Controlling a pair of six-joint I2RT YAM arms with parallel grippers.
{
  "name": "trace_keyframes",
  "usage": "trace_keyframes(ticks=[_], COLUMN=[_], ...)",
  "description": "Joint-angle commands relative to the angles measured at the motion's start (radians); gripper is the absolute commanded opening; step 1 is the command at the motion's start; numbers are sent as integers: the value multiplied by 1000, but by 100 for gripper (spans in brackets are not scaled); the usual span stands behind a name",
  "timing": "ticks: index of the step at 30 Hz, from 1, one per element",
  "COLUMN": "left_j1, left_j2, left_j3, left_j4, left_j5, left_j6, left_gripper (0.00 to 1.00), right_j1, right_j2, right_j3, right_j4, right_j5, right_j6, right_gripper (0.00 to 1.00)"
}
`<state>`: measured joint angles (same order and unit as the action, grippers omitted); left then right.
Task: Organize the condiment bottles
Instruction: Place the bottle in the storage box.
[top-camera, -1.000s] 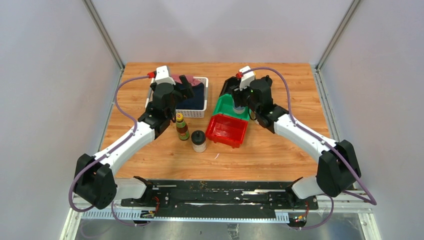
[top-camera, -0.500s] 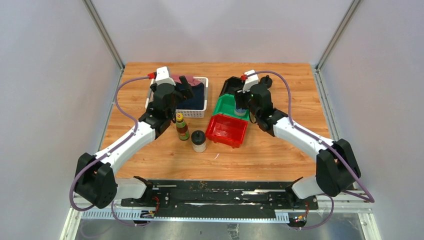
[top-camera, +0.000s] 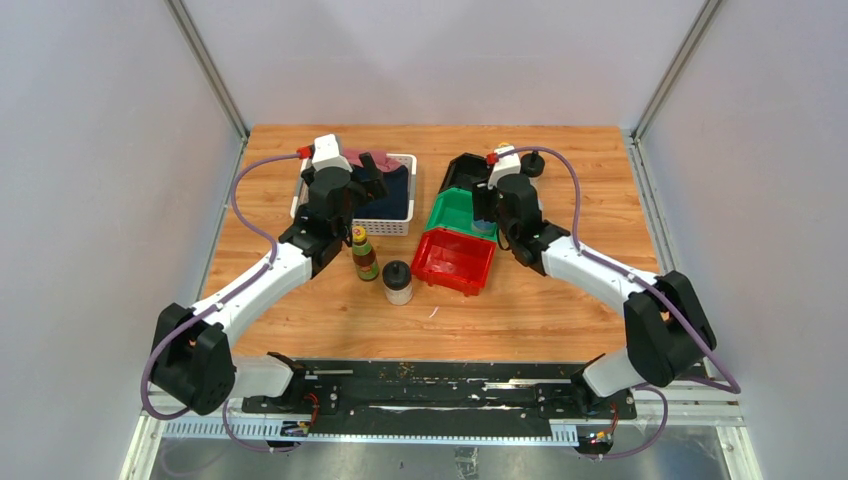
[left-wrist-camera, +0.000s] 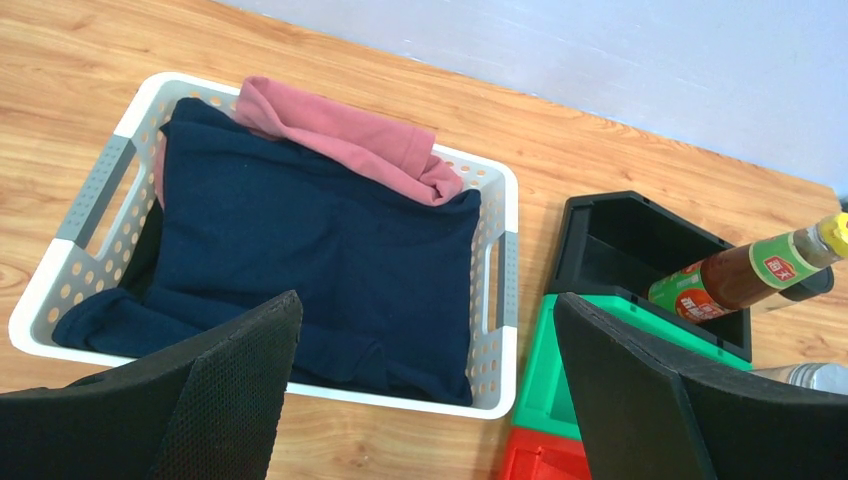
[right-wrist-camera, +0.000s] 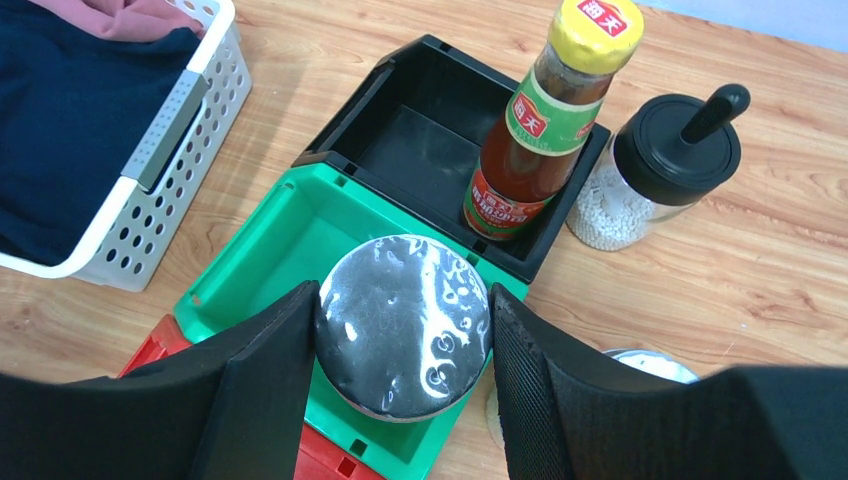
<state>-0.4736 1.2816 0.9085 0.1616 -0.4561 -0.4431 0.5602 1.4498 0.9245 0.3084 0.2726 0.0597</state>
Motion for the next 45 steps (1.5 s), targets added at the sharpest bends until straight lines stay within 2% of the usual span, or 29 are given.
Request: trace_keyframes(ticks=[1, 45], left_j1=[-5, -5], left_j2=[9, 13], left_j3=[-14, -17], left_j4=[-4, -5], left_j5=[-25, -25], left_j6=[-10, -16], left_gripper=[100, 100], right_j1=[-10, 2], right_j2=[7, 69], right_j3=[-14, -33], right_j4=[86, 74], right_j5=[52, 75], right_j6=[22, 53], right_gripper=[0, 0])
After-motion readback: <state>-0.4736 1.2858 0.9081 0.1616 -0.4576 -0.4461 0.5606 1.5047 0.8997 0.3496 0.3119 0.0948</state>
